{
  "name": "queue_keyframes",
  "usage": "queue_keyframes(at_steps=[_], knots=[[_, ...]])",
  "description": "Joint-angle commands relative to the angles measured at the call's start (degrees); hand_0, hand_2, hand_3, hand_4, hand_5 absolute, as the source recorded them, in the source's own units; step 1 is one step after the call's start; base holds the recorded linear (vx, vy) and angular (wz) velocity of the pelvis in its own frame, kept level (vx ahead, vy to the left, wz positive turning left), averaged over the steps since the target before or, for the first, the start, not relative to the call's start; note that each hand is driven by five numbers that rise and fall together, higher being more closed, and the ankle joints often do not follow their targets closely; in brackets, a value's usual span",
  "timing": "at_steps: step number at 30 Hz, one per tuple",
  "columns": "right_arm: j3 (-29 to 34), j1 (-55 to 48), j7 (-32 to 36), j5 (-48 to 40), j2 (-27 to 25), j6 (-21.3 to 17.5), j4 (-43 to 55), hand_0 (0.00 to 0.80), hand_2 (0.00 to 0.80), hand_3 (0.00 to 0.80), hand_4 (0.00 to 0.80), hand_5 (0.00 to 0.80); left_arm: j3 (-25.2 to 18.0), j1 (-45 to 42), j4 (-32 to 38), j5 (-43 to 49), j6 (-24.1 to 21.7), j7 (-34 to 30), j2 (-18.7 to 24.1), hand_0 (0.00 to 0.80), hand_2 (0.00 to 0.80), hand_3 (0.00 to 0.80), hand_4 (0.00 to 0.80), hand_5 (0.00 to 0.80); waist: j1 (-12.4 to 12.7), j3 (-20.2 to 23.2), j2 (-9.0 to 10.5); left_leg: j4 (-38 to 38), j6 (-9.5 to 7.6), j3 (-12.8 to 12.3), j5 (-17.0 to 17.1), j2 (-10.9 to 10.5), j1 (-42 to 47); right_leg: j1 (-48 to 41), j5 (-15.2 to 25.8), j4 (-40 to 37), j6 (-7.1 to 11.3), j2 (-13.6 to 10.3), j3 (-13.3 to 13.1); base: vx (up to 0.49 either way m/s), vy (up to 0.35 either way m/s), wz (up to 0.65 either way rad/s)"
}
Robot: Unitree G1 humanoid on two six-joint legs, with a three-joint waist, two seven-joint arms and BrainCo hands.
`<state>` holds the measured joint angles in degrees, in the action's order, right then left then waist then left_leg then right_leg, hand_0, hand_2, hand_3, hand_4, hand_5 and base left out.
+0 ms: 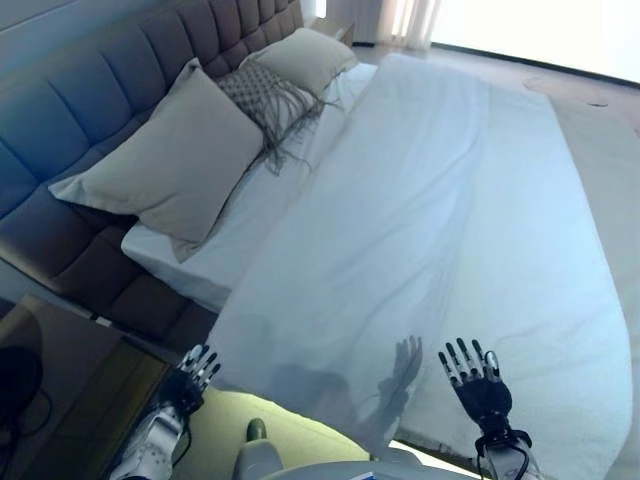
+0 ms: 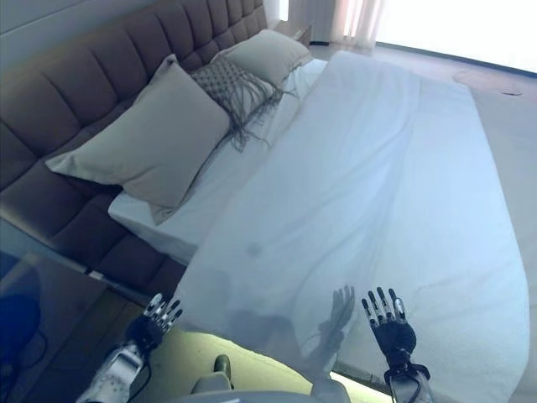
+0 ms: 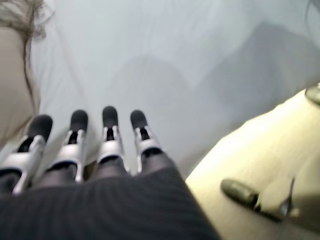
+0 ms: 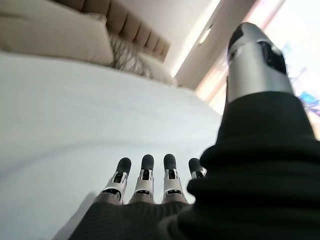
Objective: Make the bed neatly
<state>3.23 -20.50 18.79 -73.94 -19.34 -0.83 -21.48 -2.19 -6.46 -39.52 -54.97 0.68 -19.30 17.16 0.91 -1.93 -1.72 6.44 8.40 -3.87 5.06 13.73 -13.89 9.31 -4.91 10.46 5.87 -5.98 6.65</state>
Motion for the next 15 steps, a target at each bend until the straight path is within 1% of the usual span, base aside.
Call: queue_keyframes(at_steps=[1, 2, 3, 4, 5, 6, 8, 9, 10, 11, 12, 13, 14, 15], knots=[[2.1, 1.9, 0.5, -2.4, -1.3, -0.1, 5.2, 0.0, 0.0, 0.0, 0.0, 0.0, -1.0, 2.1, 2.3, -4.8, -1.7, -3.5, 2.7, 0.0, 0.0, 0.0, 0.0, 0.0, -0.9, -3.5, 3.6, 10.2, -0.13, 3.1, 2.2, -0.5, -9.6, -5.6, 1.1, -2.7, 1.02, -3.3, -2.2, -0.086, 0.123, -0.26], [2.4, 2.1, 0.6, -2.4, -1.8, 0.3, 5.4, 0.0, 0.0, 0.0, 0.0, 0.0, -1.3, 1.1, 2.5, -5.9, -0.9, -5.9, 2.1, 0.0, 0.0, 0.0, 0.0, 0.0, -1.5, -3.7, 3.23, 12.2, -0.31, 3.3, 0.6, 0.2, -9.3, -4.3, 0.9, -1.4, 0.98, -3.9, -2.8, 0.049, 0.301, -0.24], [3.6, 2.4, 0.6, -1.7, -2.0, 1.5, 5.4, 0.0, 0.0, 0.0, 0.0, 0.0, -1.3, -0.9, 3.8, -8.5, 1.1, -9.5, 1.5, 0.0, 0.0, 0.0, 0.0, 0.0, -2.2, -3.7, 2.09, 10.6, -0.61, 3.3, -0.6, 1.1, -6.8, -2.4, 0.4, 1.1, 1.29, -4.4, -3.9, 0.086, 0.322, -0.28], [4.0, 2.3, 0.8, -1.5, -2.0, 1.9, 5.4, 0.0, 0.0, 0.0, 0.0, 0.0, -1.1, -1.3, 4.3, -9.4, 2.0, -10.6, 1.4, 0.0, 0.0, 0.0, 0.0, 0.0, -2.5, -3.6, 1.73, 10.2, -0.57, 2.9, -0.6, 1.2, -6.6, -1.9, 0.4, 1.6, 1.5, -4.6, -3.9, 0.099, 0.374, -0.35], [4.9, 2.1, 1.1, -1.5, -1.8, 2.2, 5.3, 0.0, 0.0, 0.0, 0.0, 0.0, -0.4, -1.7, 5.3, -11.9, 3.8, -13.9, 1.3, 0.0, 0.0, 0.0, 0.0, 0.0, -2.9, -3.6, 1.18, 10.2, -0.53, 2.1, -0.9, 1.1, -6.3, -1.2, 0.3, 2.6, 2.11, -5.3, -4.1, -0.011, 0.307, -0.24], [5.2, 2.5, 1.6, -1.2, -1.4, 1.7, 5.2, 0.0, 0.0, 0.0, 0.0, 0.0, 0.6, -1.5, 7.4, -14.7, 5.8, -17.2, 1.1, 0.0, 0.0, 0.0, 0.0, 0.0, -3.0, -4.3, 0.82, 11.0, -0.73, 2.5, -1.4, 0.5, -7.1, 0.5, 0.3, 4.3, 3.15, -6.5, -4.6, -0.078, 0.361, -0.17], [4.7, 3.3, 2.3, -1.0, -0.6, 0.3, 5.0, 0.0, 0.0, 0.0, 0.0, 0.0, 1.2, -0.5, 10.1, -16.9, 8.4, -20.5, 0.6, 0.0, 0.0, 0.0, 0.0, 0.0, -2.5, -5.7, 0.97, 14.3, -1.69, 4.4, -3.4, -1.4, -9.4, 4.4, 0.0, 9.3, 4.4, -8.9, -5.7, -0.159, 0.311, -0.08], [4.3, 3.9, 2.7, -0.7, 0.1, -0.2, 4.9, 0.0, 0.0, 0.0, 0.0, 0.0, 1.6, 0.2, 10.8, -17.7, 9.0, -21.5, 0.3, 0.0, 0.0, 0.0, 0.0, 0.0, -2.3, -6.8, 1.16, 16.4, -2.34, 5.1, -4.8, -2.3, -10.3, 8.0, 0.8, 14.2, 4.87, -10.5, -6.3, -0.131, 0.253, -0.18], [3.7, 4.3, 3.2, -0.7, 0.8, -0.2, 5.1, 0.0, 0.0, 0.0, 0.0, 0.0, 2.0, 0.7, 11.0, -18.6, 9.2, -22.7, 0.3, 0.0, 0.0, 0.0, 0.0, 0.0, -2.4, -7.9, 1.64, 18.3, -3.01, 5.1, -6.5, -3.0, -10.6, 12.8, 3.4, 19.8, 5.25, -11.6, -7.6, -0.138, 0.153, -0.36], [2.3, 5.5, 4.2, -1.9, 1.1, 0.7, 5.7, 0.0, 0.0, 0.0, 0.0, 0.0, 2.2, 1.2, 10.9, -20.1, 8.4, -23.9, 1.1, 0.0, 0.0, 0.0, 0.0, 0.0, -2.9, -9.8, 2.94, 20.0, -3.33, 4.5, -7.8, -2.9, -10.8, 17.4, 6.3, 20.7, 5.55, -11.8, -9.1, -0.222, 0.006, -0.59], [1.1, 7.3, 5.1, -3.7, 0.5, 1.8, 6.2, 0.0, 0.0, 0.0, 0.0, 0.0, 2.8, 2.7, 10.4, -22.4, 6.8, -24.8, 2.4, 0.0, 0.0, 0.0, 0.0, 0.0, -3.5, -11.6, 4.02, 20.9, -2.71, 4.2, -8.4, -2.2, -11.8, 18.8, 7.1, 17.6, 5.85, -11.2, -9.9, -0.332, -0.099, -0.68], [0.2, 9.4, 6.2, -4.2, -0.1, 1.9, 6.3, 0.0, 0.0, 0.0, 0.0, 0.0, 4.0, 5.2, 9.2, -24.8, 5.3, -25.7, 3.4, 0.0, 0.0, 0.0, 0.0, 0.0, -4.5, -12.8, 4.82, 21.8, -2.29, 4.1, -9.0, -1.7, -13.7, 19.5, 8.8, 13.6, 6.22, -10.6, -10.7, -0.408, -0.083, -0.55], [-0.6, 11.5, 7.0, -4.3, -0.5, 1.2, 5.8, 0.0, 0.0, 0.0, 0.0, 0.0, 5.4, 7.9, 8.2, -27.1, 4.0, -26.7, 3.9, 0.0, 0.0, 0.0, 0.0, 0.0, -5.6, -14.0, 4.93, 22.5, -2.34, 4.5, -9.3, -1.8, -16.3, 21.5, 8.9, 11.8, 6.22, -9.9, -12.0, -0.427, -0.021, -0.22], [-1.6, 14.0, 6.3, -4.9, -1.0, 0.2, 5.8, 0.0, 0.0, 0.0, 0.0, 0.0, 6.7, 10.7, 7.6, -29.8, 3.1, -27.9, 4.2, 0.0, 0.0, 0.0, 0.0, 0.0, -5.9, -15.4, 4.81, 22.5, -2.11, 4.6, -8.8, -1.6, -18.8, 23.8, 9.2, 11.5, 5.95, -9.5, -11.8, -0.41, 0.033, 0.16]])
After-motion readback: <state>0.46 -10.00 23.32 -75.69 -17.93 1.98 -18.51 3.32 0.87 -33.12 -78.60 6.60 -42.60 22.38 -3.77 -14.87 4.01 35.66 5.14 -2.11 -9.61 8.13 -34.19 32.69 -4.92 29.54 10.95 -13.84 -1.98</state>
